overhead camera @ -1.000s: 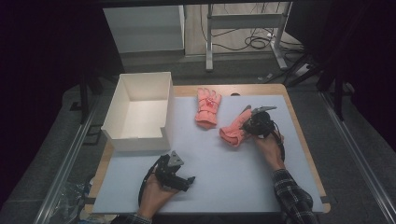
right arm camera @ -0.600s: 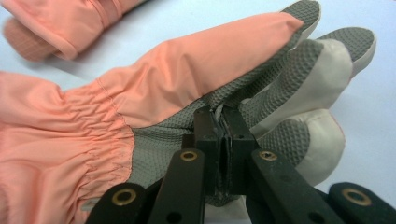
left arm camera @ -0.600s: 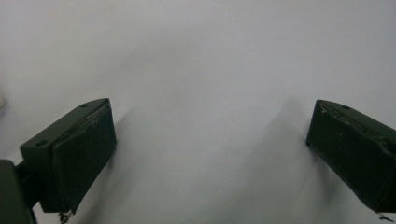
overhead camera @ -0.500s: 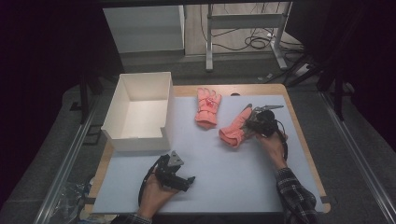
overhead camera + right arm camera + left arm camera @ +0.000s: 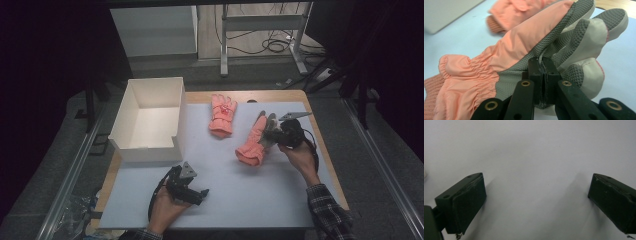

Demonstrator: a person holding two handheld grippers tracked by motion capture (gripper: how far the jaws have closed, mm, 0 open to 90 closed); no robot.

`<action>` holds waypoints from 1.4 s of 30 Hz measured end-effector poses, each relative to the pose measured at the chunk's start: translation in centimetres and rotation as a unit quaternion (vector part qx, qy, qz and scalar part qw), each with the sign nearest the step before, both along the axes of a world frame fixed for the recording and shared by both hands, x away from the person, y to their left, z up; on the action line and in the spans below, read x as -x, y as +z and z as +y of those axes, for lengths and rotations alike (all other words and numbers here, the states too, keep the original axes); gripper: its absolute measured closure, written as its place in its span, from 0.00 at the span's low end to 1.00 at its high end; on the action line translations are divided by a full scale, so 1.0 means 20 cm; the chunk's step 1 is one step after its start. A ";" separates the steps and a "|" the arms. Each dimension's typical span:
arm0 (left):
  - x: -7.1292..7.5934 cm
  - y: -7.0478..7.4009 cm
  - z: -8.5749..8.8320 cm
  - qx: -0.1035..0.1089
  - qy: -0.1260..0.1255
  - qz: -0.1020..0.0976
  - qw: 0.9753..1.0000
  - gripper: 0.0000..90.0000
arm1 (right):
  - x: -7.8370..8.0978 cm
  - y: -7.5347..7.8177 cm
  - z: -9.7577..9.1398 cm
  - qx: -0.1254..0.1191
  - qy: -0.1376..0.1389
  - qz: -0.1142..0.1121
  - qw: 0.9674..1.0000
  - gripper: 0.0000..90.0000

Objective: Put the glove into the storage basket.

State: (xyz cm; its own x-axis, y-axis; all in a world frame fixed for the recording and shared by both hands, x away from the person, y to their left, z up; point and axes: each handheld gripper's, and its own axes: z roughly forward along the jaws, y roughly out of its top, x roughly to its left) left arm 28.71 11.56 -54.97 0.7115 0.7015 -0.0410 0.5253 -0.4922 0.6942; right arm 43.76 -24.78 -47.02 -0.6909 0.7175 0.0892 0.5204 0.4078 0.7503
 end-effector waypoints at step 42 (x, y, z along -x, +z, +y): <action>0.00 0.00 0.00 0.000 0.000 0.000 1.000 0.02 | 0.18 -0.05 0.23 0.042 0.194 -0.026 0.980 0.74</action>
State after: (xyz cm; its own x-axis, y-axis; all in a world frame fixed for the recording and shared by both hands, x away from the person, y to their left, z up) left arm 28.71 11.57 -54.97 0.7118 0.7013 -0.0404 0.5250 -0.4930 0.6938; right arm 40.09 -20.27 -47.99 -0.9149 0.4037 -0.0014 0.2759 0.6279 0.7277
